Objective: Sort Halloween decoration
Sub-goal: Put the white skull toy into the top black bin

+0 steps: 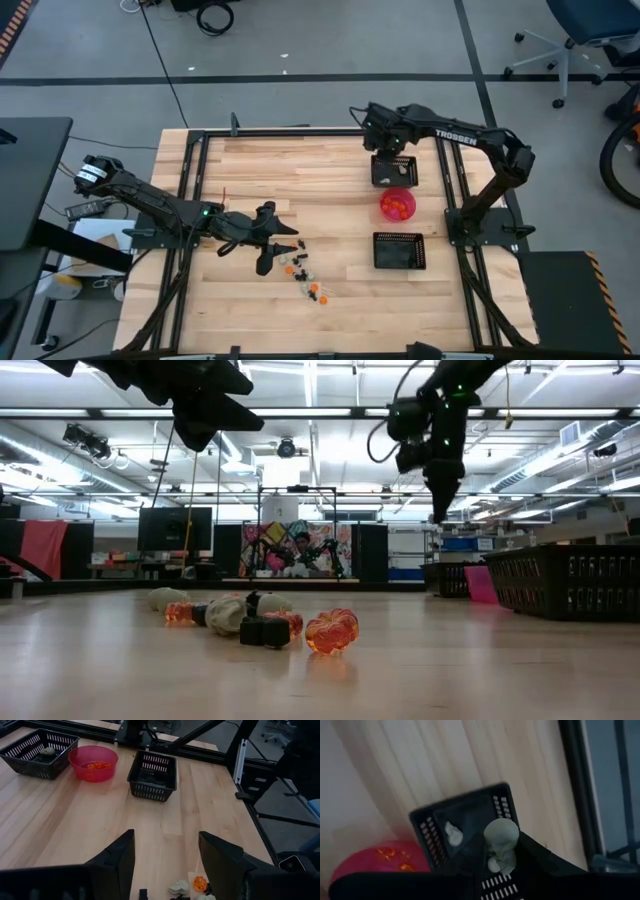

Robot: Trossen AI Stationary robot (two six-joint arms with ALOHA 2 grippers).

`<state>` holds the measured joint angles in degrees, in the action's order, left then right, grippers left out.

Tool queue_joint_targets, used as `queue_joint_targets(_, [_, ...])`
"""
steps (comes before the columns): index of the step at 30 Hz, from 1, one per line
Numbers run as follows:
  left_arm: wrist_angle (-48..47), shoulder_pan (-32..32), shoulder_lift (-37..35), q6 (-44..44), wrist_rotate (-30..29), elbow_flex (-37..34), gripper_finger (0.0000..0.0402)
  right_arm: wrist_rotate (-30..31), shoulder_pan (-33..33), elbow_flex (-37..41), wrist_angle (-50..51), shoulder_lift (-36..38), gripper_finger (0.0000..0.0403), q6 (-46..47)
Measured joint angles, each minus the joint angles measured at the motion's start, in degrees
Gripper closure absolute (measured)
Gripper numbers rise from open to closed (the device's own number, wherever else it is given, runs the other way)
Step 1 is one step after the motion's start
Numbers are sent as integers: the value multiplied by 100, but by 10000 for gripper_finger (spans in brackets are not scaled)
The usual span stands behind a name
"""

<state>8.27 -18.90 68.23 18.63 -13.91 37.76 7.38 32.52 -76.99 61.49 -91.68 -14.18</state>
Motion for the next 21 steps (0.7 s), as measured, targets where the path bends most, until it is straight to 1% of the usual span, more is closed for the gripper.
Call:
queue_joint_targets(7, [0, 2, 0, 0, 0, 0, 209, -17, 253, 753, -594, -4, 307, -62])
queue_joint_targets(12, [-1, 0, 0, 2, 1, 0, 209, -258, 417, 1327, -1274, -4, 307, -75])
queue_joint_targets(21, [0, 2, 0, 4, 1, 0, 209, -281, 644, 2167, -2063, -4, 307, -78])
